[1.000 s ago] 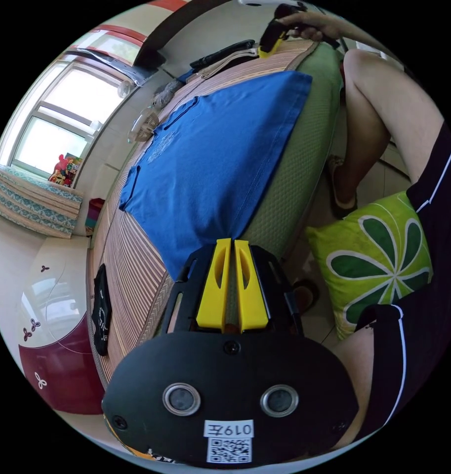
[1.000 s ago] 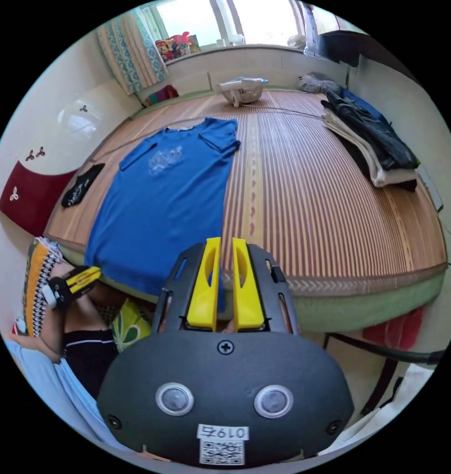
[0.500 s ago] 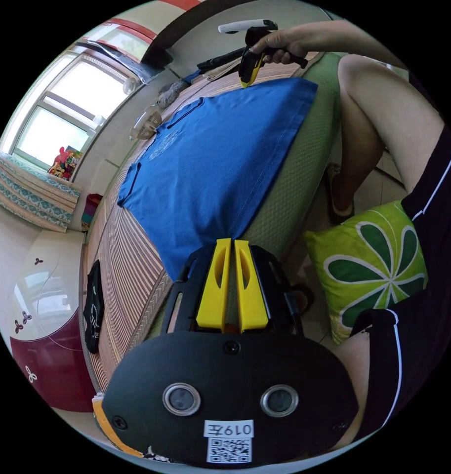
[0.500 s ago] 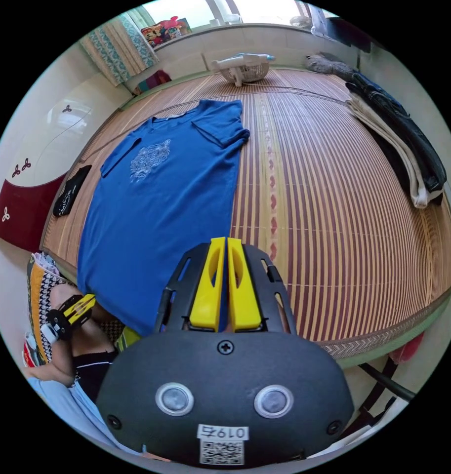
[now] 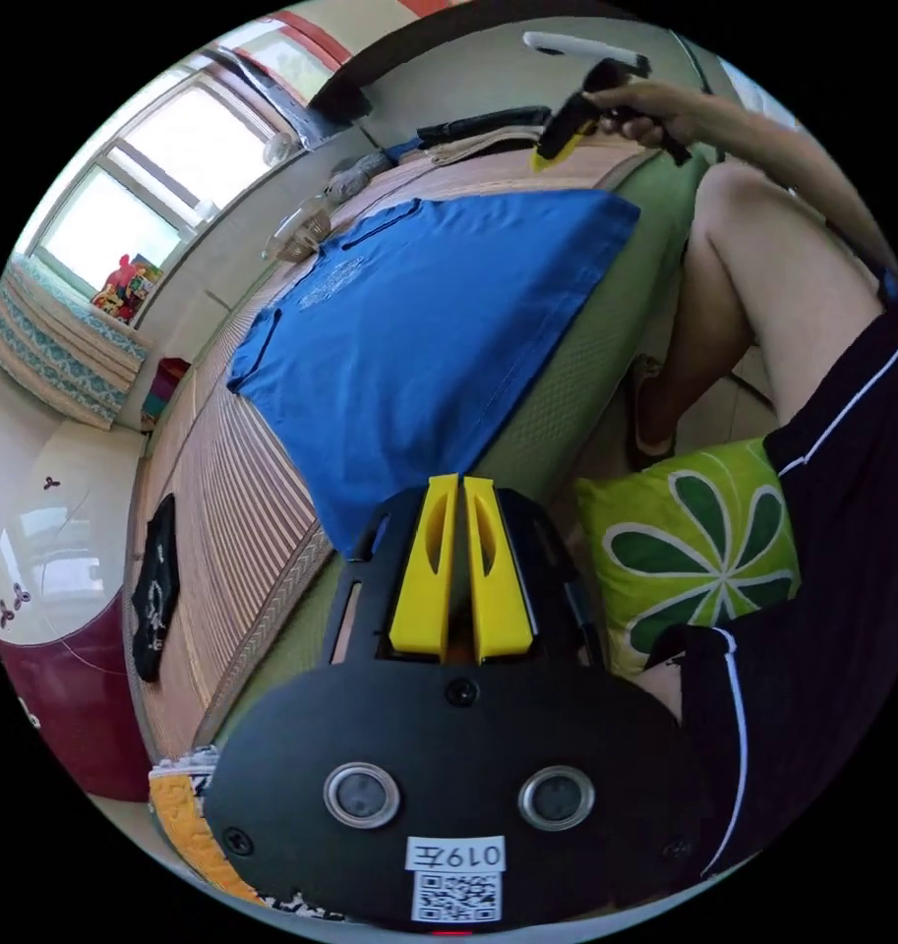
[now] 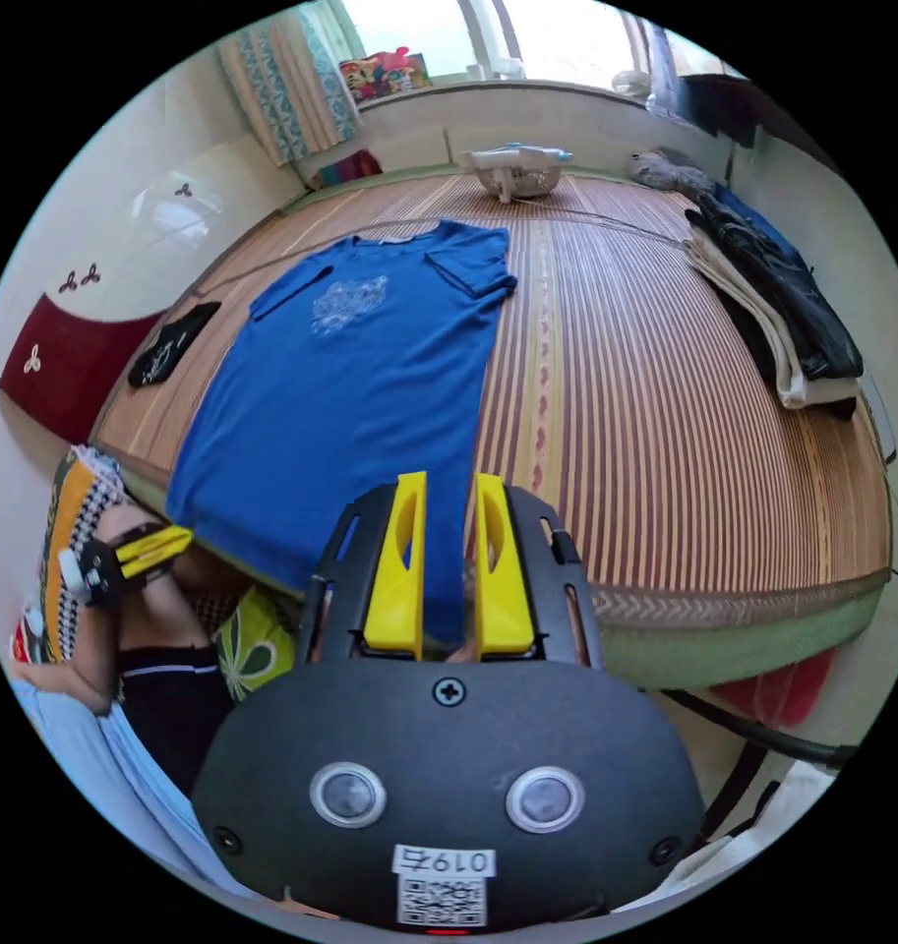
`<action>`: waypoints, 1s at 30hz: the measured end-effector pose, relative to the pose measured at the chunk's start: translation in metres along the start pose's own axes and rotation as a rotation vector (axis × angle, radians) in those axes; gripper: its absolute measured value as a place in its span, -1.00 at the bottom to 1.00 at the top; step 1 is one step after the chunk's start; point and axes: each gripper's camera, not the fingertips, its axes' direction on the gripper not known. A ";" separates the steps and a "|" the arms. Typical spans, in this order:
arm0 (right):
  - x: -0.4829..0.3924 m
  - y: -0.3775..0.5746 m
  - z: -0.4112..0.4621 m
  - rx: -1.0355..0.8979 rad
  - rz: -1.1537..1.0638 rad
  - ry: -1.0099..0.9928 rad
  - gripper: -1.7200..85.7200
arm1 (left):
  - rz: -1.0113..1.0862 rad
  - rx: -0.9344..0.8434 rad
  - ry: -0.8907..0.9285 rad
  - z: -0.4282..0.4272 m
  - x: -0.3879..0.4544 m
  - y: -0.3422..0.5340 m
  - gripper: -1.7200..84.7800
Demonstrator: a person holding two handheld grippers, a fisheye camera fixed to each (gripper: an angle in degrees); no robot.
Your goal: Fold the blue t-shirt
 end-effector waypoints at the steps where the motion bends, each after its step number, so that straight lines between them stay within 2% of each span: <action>1: -0.005 0.015 -0.001 -0.016 -0.008 0.013 -0.78 | -0.056 0.056 0.053 -0.013 -0.025 0.003 -0.94; 3: -0.009 0.034 0.004 -0.062 -0.009 0.008 -0.78 | -0.174 0.148 0.126 -0.030 -0.076 0.008 -0.94; 5: -0.005 0.053 0.013 -0.091 0.037 -0.012 -0.79 | -0.425 0.248 0.212 -0.036 -0.167 0.016 -0.94; 8: 0.007 0.070 0.013 -0.020 0.122 -0.048 -0.85 | -0.742 0.255 0.302 -0.017 -0.286 0.025 -0.94; 10: 0.012 0.075 0.012 -0.011 0.132 -0.075 -0.89 | -0.871 0.211 0.310 0.003 -0.347 0.026 -0.94; 14: 0.009 0.084 0.014 -0.011 0.100 -0.100 -0.96 | -0.990 0.108 0.461 0.063 -0.447 0.012 -0.94; 19: 0.008 0.094 0.016 -0.005 0.076 -0.091 -0.98 | -1.159 -0.026 0.591 0.135 -0.521 0.012 -0.94; 30: 0.027 0.116 0.016 0.009 0.112 -0.147 -0.98 | -1.171 -0.067 0.579 0.166 -0.605 0.012 -0.94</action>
